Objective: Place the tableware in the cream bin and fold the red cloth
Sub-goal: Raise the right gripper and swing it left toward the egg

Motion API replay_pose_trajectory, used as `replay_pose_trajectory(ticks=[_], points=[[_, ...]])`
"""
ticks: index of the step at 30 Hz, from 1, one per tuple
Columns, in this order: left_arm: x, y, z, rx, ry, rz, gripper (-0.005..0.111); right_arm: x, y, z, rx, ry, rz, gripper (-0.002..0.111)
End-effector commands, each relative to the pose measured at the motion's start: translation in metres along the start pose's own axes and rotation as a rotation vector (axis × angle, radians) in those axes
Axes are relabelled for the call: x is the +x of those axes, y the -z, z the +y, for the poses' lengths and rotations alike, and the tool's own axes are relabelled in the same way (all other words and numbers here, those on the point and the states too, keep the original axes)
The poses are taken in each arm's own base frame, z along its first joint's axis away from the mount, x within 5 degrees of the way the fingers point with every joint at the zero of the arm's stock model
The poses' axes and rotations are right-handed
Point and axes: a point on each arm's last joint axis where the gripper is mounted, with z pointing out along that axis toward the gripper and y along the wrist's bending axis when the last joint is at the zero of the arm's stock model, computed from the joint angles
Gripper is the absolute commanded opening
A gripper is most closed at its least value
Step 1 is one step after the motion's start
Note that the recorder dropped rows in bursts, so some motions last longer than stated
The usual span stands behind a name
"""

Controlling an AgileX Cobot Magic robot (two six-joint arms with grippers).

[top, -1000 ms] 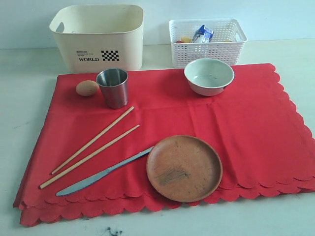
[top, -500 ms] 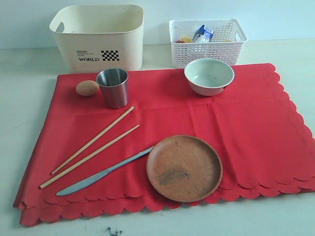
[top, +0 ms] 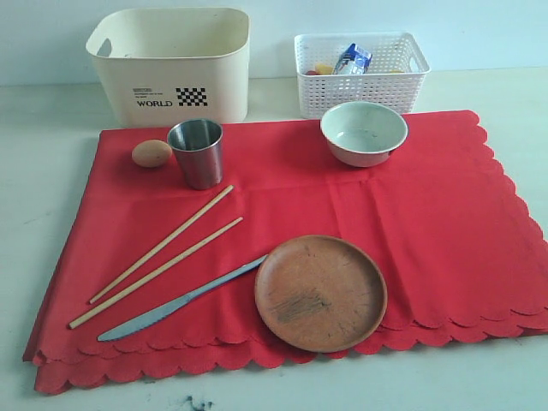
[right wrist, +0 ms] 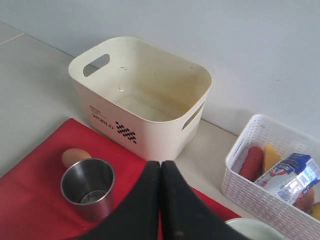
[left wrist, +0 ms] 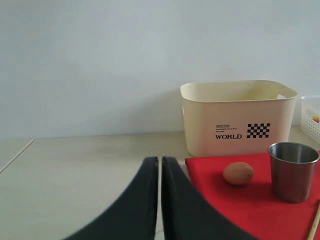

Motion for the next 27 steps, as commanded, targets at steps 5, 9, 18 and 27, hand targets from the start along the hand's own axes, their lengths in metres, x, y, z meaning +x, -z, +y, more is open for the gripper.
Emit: replay_pose_trajectory(ticks=[5,9,18,27], points=[[0.0,0.001,0.0,0.004,0.008,-0.006,0.005,0.0,-0.007,0.031,-0.065,0.098,-0.01,0.0],[0.0,0.001,0.0,0.004,0.008,-0.006,0.005,0.0,-0.007,0.032,-0.068,0.1,-0.011,0.0],[0.0,0.001,0.0,0.004,0.008,-0.006,0.005,0.001,-0.007,0.032,-0.07,0.093,-0.01,0.0],[0.0,0.001,0.0,0.004,0.008,-0.006,0.005,0.016,-0.032,0.03,-0.072,0.063,0.044,0.0]])
